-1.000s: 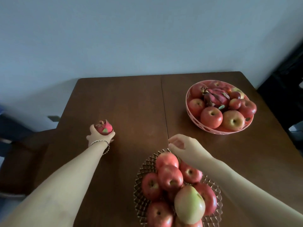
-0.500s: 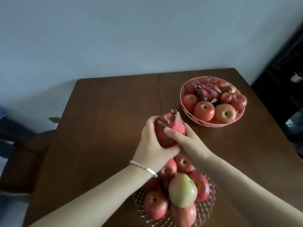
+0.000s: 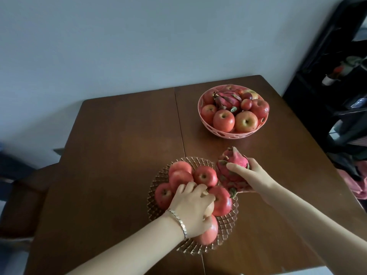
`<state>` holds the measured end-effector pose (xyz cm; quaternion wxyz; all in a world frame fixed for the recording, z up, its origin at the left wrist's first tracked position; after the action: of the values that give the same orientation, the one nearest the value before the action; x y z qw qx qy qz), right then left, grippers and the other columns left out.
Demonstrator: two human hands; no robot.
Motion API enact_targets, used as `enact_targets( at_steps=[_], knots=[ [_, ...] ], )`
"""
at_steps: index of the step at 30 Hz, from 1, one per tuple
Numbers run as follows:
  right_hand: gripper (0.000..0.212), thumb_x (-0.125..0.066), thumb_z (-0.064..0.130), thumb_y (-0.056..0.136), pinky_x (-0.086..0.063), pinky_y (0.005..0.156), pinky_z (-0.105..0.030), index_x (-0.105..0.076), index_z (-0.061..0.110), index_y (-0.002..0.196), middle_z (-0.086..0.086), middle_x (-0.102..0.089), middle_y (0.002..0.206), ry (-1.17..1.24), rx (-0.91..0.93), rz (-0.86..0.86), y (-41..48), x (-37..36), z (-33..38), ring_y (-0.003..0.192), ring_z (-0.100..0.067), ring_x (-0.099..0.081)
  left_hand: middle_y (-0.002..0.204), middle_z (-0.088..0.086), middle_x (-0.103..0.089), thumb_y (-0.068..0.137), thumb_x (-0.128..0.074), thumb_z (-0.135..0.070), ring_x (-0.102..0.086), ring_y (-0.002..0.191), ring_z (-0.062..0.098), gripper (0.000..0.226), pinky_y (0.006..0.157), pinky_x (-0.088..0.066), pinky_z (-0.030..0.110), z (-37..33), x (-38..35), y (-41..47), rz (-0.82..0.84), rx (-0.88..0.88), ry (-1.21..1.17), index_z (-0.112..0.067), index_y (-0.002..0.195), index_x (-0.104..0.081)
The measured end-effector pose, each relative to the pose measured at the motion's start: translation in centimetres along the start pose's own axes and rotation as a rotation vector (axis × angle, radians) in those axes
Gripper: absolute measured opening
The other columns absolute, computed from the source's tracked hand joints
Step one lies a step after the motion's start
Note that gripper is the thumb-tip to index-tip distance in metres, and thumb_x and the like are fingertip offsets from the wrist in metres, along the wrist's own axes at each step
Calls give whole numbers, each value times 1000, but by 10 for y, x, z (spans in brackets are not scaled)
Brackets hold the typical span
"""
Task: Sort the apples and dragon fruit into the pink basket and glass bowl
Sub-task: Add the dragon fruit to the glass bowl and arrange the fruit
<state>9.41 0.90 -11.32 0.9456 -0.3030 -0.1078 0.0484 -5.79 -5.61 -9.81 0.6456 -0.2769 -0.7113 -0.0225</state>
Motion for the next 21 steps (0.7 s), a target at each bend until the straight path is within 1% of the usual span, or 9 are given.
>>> enact_targets(
  at_steps=[2, 7, 9, 12, 14, 16, 18, 19, 21],
  knots=[
    [54, -73, 34, 76, -60, 70, -41, -46, 15, 118, -10, -60, 109, -56, 15, 21, -3, -2, -2, 92, -25, -66, 141, 1, -34, 81, -52, -27, -28, 131, 26, 52, 109, -23, 38, 2, 1, -9, -44, 3, -52, -27, 132, -42],
    [45, -74, 39, 73, -59, 73, -40, -51, 22, 107, -1, -62, 97, -187, 84, 63, -5, -16, 2, 87, -19, -65, 141, 1, -16, 83, -54, -30, -20, 130, 22, 65, 113, -30, 31, 20, -12, -26, -33, 122, -161, -38, 141, -27],
    [50, -75, 42, 72, -59, 67, -33, -50, 21, 110, 0, -61, 97, -244, 110, 52, -2, -28, 4, 84, -16, -64, 142, 0, -15, 83, -55, -30, -20, 129, 22, 65, 111, -32, 27, 22, -18, -29, -40, 164, -231, -43, 140, -27],
    [70, -71, 54, 70, -50, 54, -20, -47, 16, 123, -4, -60, 110, -378, 71, 51, 4, -47, -2, 80, -13, -62, 139, -1, -23, 81, -61, -29, -25, 127, 21, 63, 112, -33, 31, 22, -23, -32, -107, 192, -301, -41, 137, -34],
    [80, -65, 65, 68, -52, 63, -25, -45, 16, 127, -5, -59, 112, -463, 35, 43, 7, -52, -5, 87, -19, -63, 134, 0, -33, 74, -68, -27, -33, 122, 23, 63, 109, -39, 36, 27, -24, -34, -206, 205, -373, -40, 130, -43],
    [81, -56, 74, 66, -53, 71, -31, -48, 18, 123, -3, -61, 108, -664, 70, 21, 6, -50, 1, 90, -20, -63, 130, 1, -38, 69, -71, -27, -40, 117, 24, 64, 104, -43, 37, 31, -22, -35, -275, 157, -395, -41, 124, -44],
    [80, -50, 79, 65, -51, 76, -32, -50, 21, 121, -2, -58, 112, -851, 122, 11, 7, -48, 9, 97, -20, -59, 133, -3, -32, 72, -69, -31, -35, 119, 19, 63, 105, -39, 27, 34, -24, -33, -201, 119, -375, -40, 128, -41],
    [80, -50, 79, 65, -50, 79, -33, -50, 20, 120, -2, -55, 114, -868, 126, 38, 10, -48, 9, 99, -21, -57, 133, -5, -29, 74, -67, -35, -33, 120, 16, 61, 104, -36, 22, 36, -26, -32, -155, 115, -385, -40, 129, -41],
    [86, -51, 80, 62, -50, 88, -39, -48, 18, 120, -5, -52, 118, -792, 100, 118, 13, -52, 4, 104, -24, -56, 127, -10, -30, 74, -58, -50, -33, 121, 13, 57, 100, -36, 20, 40, -23, -32, -150, 123, -488, -40, 128, -44]
  ],
)
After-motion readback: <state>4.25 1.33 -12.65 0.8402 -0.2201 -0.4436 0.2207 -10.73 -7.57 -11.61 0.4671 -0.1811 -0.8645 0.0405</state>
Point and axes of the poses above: each hand's wrist, its own y-axis towards the middle knuckle, its own x-axis out of the back of the hand, z = x × y, the point moved 7 cm from there along y, towards the middle knuckle
